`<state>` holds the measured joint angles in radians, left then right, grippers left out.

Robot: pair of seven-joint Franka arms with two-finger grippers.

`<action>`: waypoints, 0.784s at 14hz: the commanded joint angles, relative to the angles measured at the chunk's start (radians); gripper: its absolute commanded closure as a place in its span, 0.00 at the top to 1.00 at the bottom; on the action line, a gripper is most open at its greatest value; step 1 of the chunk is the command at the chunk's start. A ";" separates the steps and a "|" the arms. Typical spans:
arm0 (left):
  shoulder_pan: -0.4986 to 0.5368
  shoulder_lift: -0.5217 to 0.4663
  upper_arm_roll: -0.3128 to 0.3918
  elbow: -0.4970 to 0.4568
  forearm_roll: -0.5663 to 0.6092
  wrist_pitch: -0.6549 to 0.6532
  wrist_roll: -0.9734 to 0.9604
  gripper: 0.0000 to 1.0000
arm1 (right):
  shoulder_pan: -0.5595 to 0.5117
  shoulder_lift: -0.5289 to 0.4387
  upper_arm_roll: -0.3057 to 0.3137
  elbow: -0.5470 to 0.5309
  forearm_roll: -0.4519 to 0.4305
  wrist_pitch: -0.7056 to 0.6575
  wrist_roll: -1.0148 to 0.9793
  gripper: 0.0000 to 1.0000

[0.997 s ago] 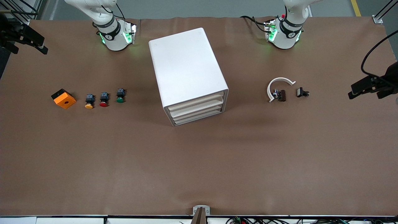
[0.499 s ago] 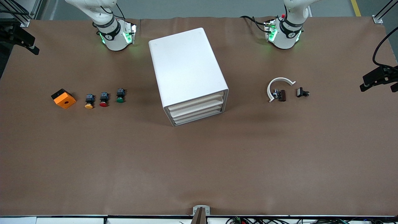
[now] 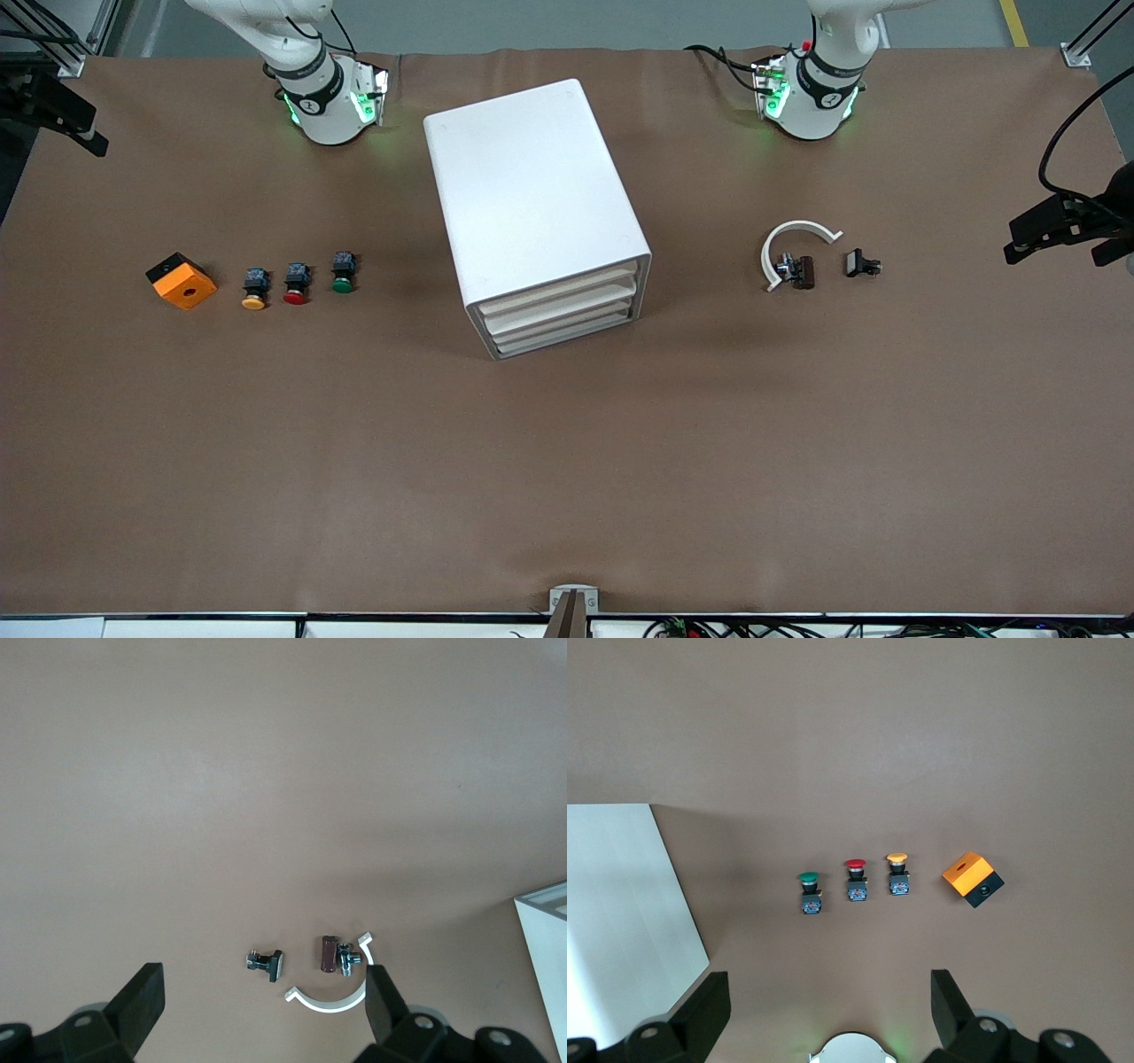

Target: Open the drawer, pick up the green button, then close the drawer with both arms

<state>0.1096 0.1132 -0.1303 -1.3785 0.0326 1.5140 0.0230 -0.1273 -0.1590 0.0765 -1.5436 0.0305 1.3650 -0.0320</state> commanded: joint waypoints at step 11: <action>-0.127 -0.155 0.159 -0.188 -0.103 0.025 -0.003 1.00 | 0.051 -0.017 -0.060 -0.023 0.000 0.000 -0.019 1.00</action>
<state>-0.0089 0.0081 0.0299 -1.5132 -0.0696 1.5146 0.0196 -0.0916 -0.1590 0.0290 -1.5496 0.0306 1.3637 -0.0413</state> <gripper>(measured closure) 0.000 0.000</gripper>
